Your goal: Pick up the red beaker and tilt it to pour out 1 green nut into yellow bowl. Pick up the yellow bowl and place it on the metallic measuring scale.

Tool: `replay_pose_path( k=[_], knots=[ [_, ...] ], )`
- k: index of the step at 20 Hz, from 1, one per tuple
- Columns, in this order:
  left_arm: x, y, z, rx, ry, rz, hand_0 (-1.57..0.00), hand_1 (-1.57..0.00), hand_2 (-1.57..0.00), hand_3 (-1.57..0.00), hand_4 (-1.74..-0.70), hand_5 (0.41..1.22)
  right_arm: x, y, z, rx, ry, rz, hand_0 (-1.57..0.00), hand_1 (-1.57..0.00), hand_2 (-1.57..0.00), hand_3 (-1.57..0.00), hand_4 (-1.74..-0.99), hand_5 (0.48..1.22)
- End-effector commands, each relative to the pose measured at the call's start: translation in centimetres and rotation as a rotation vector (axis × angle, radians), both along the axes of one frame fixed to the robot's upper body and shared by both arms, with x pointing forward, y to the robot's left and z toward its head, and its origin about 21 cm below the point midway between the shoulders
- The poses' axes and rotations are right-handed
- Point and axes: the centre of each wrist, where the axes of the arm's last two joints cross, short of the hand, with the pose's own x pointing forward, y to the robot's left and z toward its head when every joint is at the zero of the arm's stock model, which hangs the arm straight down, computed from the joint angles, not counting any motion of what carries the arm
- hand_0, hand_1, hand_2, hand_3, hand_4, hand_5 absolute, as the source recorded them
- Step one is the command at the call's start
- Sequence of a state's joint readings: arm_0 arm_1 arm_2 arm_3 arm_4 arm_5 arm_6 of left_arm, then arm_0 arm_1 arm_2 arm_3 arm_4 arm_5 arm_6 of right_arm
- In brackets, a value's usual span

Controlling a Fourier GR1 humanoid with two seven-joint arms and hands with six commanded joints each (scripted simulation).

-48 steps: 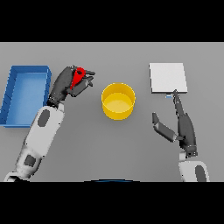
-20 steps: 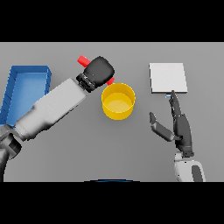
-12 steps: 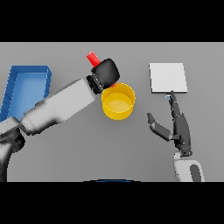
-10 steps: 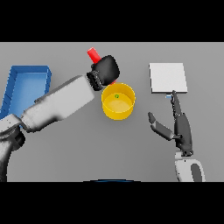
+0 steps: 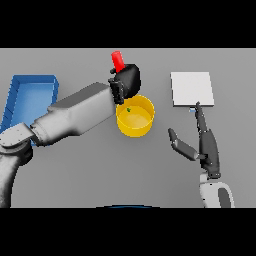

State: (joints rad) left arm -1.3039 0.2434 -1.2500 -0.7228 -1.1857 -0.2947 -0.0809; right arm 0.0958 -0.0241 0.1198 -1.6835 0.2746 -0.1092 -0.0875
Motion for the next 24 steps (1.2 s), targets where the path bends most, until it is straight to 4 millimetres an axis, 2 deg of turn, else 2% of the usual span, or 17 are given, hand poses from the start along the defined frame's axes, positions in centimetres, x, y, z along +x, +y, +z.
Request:
replay_pose_path(
  k=[1, 3, 6, 7, 8, 10, 13, 15, 16, 18, 21, 24],
  knots=[
    [0.2, -0.1, 0.3, 0.012, -0.022, -0.006, -1.57, -1.57, -1.57, -1.57, -1.73, 1.221, -0.2, -0.2, -0.2, 0.001, 0.017, -0.012, 0.0, 0.0, 0.0, 0.0, -1.209, 0.593],
    [0.5, -0.1, 1.4, 0.04, -0.032, -0.023, -1.57, -1.57, -1.57, -1.57, -1.73, 1.221, -0.3, 0.3, -0.6, -0.007, 0.024, -0.013, 0.0, 0.0, 0.0, 0.0, -1.207, 0.594],
    [1.7, 0.2, 4.7, -0.009, -0.066, -0.017, -1.57, -1.57, -1.57, -1.57, -1.73, 1.221, -0.3, 0.2, -0.5, -0.013, 0.01, -0.011, 0.0, 0.0, 0.0, 0.0, -1.209, 0.592],
    [2.0, 0.2, 6.1, -0.033, -0.087, -0.018, -1.57, -1.57, -1.57, -1.49, -1.73, 1.221, -0.2, 0.2, -0.2, -0.019, -0.002, -0.013, 0.0, 0.0, 0.0, 0.0, -1.203, 0.592],
    [2.7, 0.7, 8.4, -0.056, -0.119, -0.001, -1.57, -1.57, -1.4, -1.51, -1.68, 1.221, -0.1, 0.3, -0.1, -0.02, -0.007, -0.011, 0.0, 0.0, 0.0, 0.0, -1.201, 0.592],
    [3.7, 1.5, 11.8, -0.126, -0.163, 0.032, -1.57, -1.57, -1.46, -1.04, -1.7, 1.221, 0.1, 0.1, -0.3, -0.008, 0.0, -0.01, 0.0, 0.0, 0.0, 0.0, -1.186, 0.596],
    [5.0, 2.8, 16.3, -0.269, -0.221, 0.146, -1.57, -1.57, -1.51, -1.3, -1.71, 1.221, 0.2, 0.3, -0.2, 0.027, -0.001, 0.007, 0.0, 0.0, 0.0, 0.0, -1.182, 0.593],
    [6.0, 5.1, 18.3, -0.417, -0.213, 0.252, -1.57, -1.57, -1.53, -1.4, -1.72, 1.221, 0.1, 0.1, -0.2, 0.048, 0.001, 0.016, 0.0, 0.0, 0.0, 0.0, -1.193, 0.597],
    [6.5, 6.6, 19.3, -0.519, -0.206, 0.328, -1.57, -1.57, -1.54, -1.38, -1.72, 1.221, 0.2, 0.1, -0.3, 0.048, 0.001, 0.014, 0.0, 0.0, 0.0, 0.0, -1.2, 0.596],
    [7.5, 10.4, 19.7, -0.747, -0.194, 0.502, -1.57, -1.57, -1.55, -1.36, -1.73, 1.221, 0.4, 0.4, -0.2, 0.053, 0.003, 0.022, 0.0, 0.0, 0.0, 0.0, -1.209, 0.593],
    [8.1, 16.6, 19.6, -1.064, -0.142, 0.633, -1.57, -1.57, -1.56, -1.38, -1.73, 1.221, 0.8, -0.3, -0.2, 0.049, -0.003, 0.026, 0.0, 0.0, 0.0, 0.0, -1.222, 0.59],
    [8.1, 21.3, 17.7, -1.303, -0.112, 0.734, -1.57, -1.57, -1.57, -1.43, -1.74, 1.221, 0.5, -0.5, -0.4, 0.037, -0.012, 0.041, 0.0, 0.0, 0.0, 0.0, -1.222, 0.586]
  ],
)
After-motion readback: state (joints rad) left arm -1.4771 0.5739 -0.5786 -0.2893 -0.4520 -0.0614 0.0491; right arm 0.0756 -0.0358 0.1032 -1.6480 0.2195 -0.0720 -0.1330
